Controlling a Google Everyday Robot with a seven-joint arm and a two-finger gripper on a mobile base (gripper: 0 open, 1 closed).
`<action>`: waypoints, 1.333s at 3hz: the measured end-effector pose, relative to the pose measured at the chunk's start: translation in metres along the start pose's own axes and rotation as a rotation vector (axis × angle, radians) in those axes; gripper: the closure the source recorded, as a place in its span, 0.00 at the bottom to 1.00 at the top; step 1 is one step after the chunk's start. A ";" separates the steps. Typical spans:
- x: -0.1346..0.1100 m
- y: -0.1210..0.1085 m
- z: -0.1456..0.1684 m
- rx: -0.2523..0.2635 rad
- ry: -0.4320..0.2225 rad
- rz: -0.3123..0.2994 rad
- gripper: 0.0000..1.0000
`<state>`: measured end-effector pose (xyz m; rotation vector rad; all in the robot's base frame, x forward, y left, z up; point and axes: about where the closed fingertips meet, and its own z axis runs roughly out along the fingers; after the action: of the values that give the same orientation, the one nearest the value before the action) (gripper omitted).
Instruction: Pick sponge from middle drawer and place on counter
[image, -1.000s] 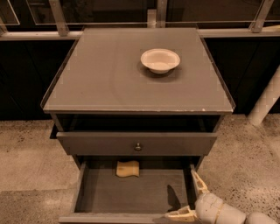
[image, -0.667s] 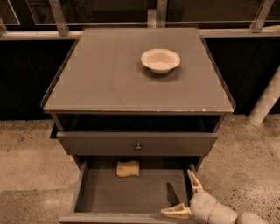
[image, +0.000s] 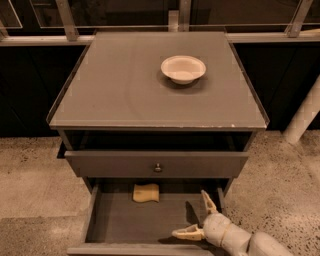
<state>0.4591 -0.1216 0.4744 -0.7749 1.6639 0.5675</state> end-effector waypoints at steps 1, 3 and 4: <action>0.004 -0.001 0.022 -0.011 0.018 -0.009 0.00; -0.003 -0.005 0.071 -0.047 0.164 -0.106 0.00; -0.001 -0.005 0.071 -0.035 0.160 -0.100 0.00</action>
Offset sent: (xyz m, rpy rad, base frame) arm 0.0510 0.0475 -0.0159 -0.1925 0.0369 0.0711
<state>0.5092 -0.0737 0.4593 -0.9445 1.7543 0.4757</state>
